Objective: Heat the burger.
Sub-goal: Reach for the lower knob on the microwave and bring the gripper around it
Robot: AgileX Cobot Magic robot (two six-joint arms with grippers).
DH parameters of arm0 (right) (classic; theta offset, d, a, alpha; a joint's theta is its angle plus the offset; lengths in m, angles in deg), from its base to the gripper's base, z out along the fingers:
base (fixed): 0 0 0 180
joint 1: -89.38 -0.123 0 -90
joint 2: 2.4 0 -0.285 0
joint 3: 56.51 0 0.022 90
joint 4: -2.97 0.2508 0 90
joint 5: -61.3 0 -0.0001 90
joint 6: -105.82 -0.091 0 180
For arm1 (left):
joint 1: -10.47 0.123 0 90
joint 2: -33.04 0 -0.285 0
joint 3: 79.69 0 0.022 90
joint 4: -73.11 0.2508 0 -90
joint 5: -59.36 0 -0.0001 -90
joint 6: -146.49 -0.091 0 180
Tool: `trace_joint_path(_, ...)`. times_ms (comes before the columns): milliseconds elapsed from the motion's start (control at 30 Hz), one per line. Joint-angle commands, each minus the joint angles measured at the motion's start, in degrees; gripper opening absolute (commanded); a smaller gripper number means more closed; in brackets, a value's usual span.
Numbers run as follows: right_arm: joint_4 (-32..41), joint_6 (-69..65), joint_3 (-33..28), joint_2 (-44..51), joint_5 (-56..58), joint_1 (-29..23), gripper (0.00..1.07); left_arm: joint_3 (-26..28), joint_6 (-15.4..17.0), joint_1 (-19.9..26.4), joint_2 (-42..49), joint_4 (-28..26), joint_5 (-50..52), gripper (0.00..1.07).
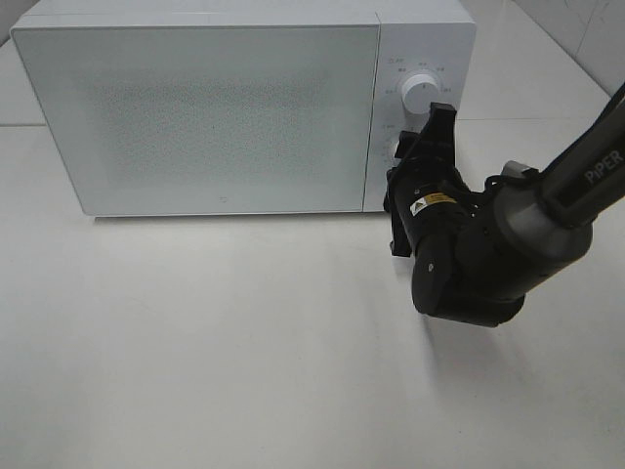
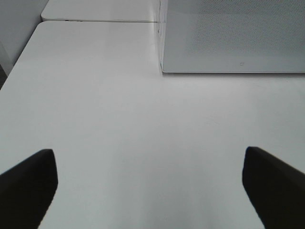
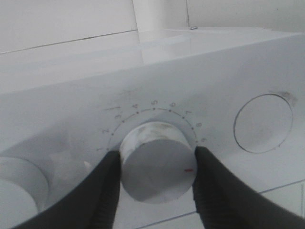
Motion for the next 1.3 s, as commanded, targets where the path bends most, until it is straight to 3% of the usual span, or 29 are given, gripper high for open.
trace_joint_path(33, -7.9, -3.9, 2.0, 0.7, -9.9, 0.1, 0.0, -0.1, 0.0, 0.0, 1.0, -0.3, 0.8, 0.98)
trace_joint_path(767, -2.7, -3.0, 2.0, 0.7, -9.9, 0.1, 0.04, -0.1, 0.0, 0.0, 1.0, -0.3, 0.8, 0.98)
trace_joint_path(967, -1.5, -1.0, 2.0, 0.7, -9.9, 0.1, 0.22, -0.1, 0.0, 0.0, 1.0, -0.3, 0.8, 0.98)
trace_joint_path(1000, -1.2, -0.4, 2.0, 0.7, -9.9, 0.1, 0.3, -0.1, 0.0, 0.0, 1.0, -0.3, 0.8, 0.98)
trace_joint_path(1100, -0.3, -0.2, 2.0, 0.7, -9.9, 0.1, 0.41, -0.1, 0.0, 0.0, 1.0, -0.3, 0.8, 0.98)
trace_joint_path(1300, -0.3, 1.3, 1.4, 0.7, -9.9, 0.1, 0.52, -0.1, 0.0, 0.0, 1.0, -0.3, 0.8, 0.98)
